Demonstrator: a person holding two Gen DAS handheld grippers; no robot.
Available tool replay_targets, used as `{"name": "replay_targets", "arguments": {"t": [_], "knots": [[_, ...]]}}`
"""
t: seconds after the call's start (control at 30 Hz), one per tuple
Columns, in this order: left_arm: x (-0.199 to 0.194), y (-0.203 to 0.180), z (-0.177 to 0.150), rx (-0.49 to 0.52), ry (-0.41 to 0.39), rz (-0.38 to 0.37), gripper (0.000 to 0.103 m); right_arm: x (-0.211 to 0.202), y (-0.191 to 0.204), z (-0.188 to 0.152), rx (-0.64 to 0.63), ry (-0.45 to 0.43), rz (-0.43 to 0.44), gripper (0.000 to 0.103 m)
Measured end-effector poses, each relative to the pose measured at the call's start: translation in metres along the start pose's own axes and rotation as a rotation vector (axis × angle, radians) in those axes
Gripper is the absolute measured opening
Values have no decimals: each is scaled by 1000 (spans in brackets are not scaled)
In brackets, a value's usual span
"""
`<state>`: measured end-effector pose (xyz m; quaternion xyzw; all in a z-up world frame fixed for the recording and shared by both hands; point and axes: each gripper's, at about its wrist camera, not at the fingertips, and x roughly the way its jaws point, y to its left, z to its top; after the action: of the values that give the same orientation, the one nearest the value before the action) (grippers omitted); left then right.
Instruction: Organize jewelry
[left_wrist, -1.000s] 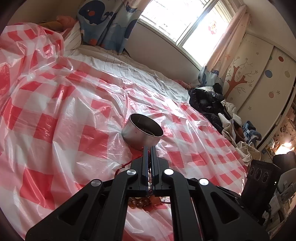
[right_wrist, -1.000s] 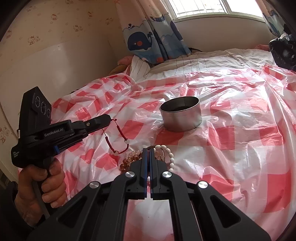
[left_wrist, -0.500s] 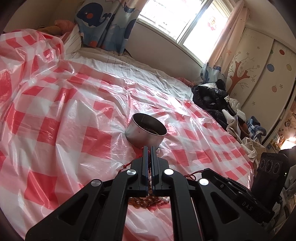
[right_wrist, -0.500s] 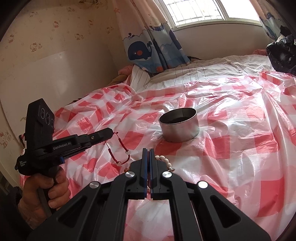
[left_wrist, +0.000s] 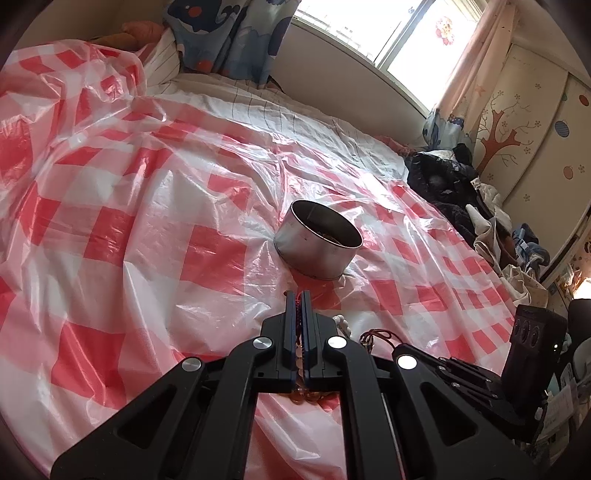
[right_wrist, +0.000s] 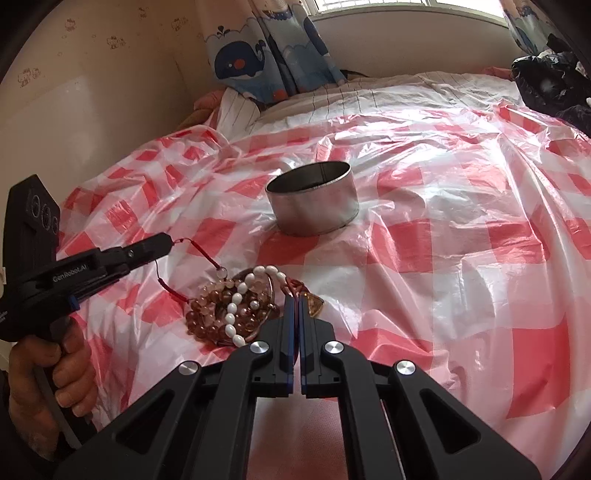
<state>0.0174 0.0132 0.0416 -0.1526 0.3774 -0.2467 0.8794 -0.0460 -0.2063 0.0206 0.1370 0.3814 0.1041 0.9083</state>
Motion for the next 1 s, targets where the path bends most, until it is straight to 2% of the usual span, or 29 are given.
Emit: {"name": "replay_targets", "arguments": {"t": [0.03,0.1,0.2,0.27,0.33,0.43,0.53,0.67,0.83,1.0], "knots": [[1,1,0,-3,5,3,2,2,-1,-1,10,9,9,34],[3,3,-1,-9,20,13,2,1,2,-1,-2,2,-1,70],[6,4,-2,-10,35,23,2,6,13,-4,-61,24,-15,70],[6,3,-3,-5,35,22,2,13,18,-7,-92,61,-35,63],[5,2,-3,-4,34,22,2,16,19,-9,-104,83,-36,26],[4,2,-2,-5,29,20,2,11,17,-7,-98,59,-28,5],[0,-2,0,1,12,7,2,1,19,-3,-100,16,-29,5],[-5,-16,12,47,-9,-22,2,-8,29,7,-178,-17,-93,5],[0,-37,43,103,-13,-52,2,-6,40,25,-298,13,-129,5],[22,-63,81,147,-6,-104,2,-6,27,44,-280,16,-95,5]]}}
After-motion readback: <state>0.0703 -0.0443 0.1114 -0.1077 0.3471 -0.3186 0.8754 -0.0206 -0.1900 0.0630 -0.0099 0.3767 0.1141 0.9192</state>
